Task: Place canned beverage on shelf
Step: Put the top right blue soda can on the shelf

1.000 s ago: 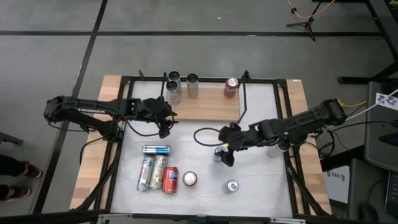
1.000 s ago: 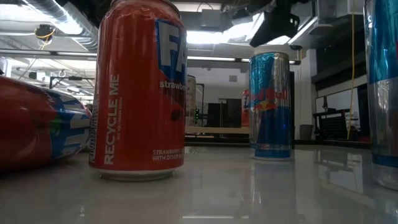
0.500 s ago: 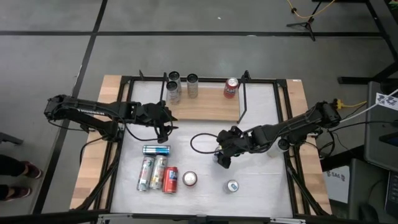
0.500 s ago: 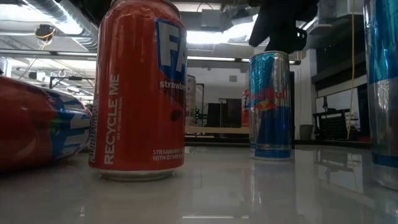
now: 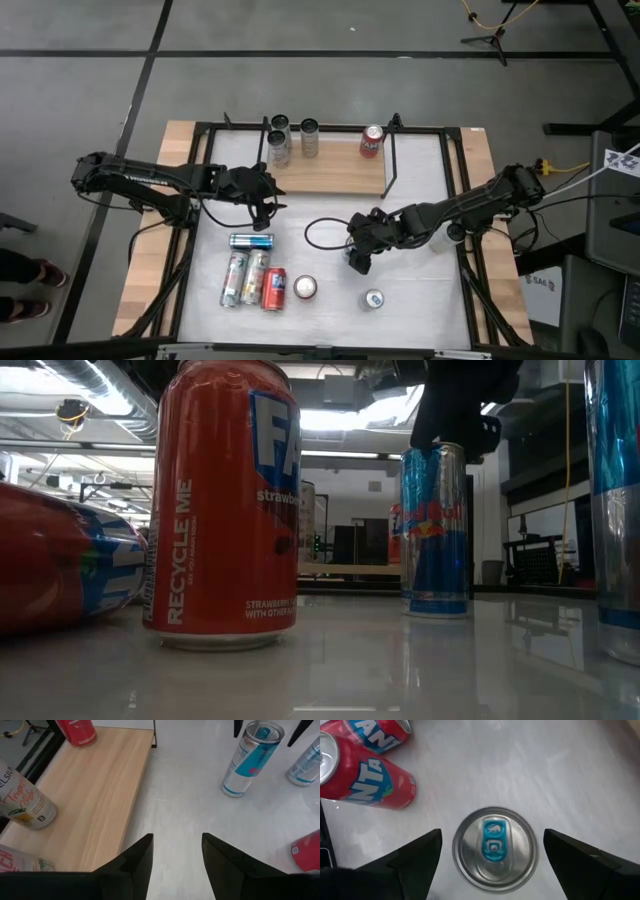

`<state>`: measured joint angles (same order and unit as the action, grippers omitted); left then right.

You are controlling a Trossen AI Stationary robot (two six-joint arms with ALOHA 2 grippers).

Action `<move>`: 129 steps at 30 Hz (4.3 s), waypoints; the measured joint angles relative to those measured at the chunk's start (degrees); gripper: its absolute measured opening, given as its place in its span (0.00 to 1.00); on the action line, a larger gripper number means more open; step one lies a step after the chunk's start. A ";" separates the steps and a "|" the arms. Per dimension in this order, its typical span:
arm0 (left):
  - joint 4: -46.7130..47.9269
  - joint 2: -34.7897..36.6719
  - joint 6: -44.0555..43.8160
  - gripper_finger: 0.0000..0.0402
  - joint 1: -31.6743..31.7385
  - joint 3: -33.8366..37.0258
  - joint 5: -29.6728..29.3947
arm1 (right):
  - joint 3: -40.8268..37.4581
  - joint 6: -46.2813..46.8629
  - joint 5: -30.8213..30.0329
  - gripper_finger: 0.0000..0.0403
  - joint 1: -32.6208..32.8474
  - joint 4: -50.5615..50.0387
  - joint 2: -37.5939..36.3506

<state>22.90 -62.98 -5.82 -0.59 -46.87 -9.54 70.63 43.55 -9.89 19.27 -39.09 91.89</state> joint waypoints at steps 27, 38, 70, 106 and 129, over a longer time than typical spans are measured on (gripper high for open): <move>-0.53 0.00 0.04 0.39 0.03 0.00 -0.05 | 0.01 1.15 -0.53 0.86 -0.02 -0.13 3.94; -1.09 0.00 0.07 0.39 0.03 0.00 -0.46 | 0.00 1.15 -0.96 0.71 -0.17 0.06 4.07; -1.11 0.00 0.02 0.39 0.03 0.00 -0.46 | 18.54 -39.41 12.64 0.59 -24.53 -4.07 4.02; -1.32 0.00 0.01 0.39 0.03 0.00 -0.44 | 43.72 -65.37 23.30 0.59 -49.79 -22.57 18.54; -1.64 0.00 0.02 0.39 0.07 0.00 -0.44 | 45.31 -72.55 28.31 0.59 -51.98 -20.15 28.11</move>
<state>21.26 -62.98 -5.80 -0.51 -46.87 -9.98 115.94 -28.99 18.42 -32.71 -59.24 120.01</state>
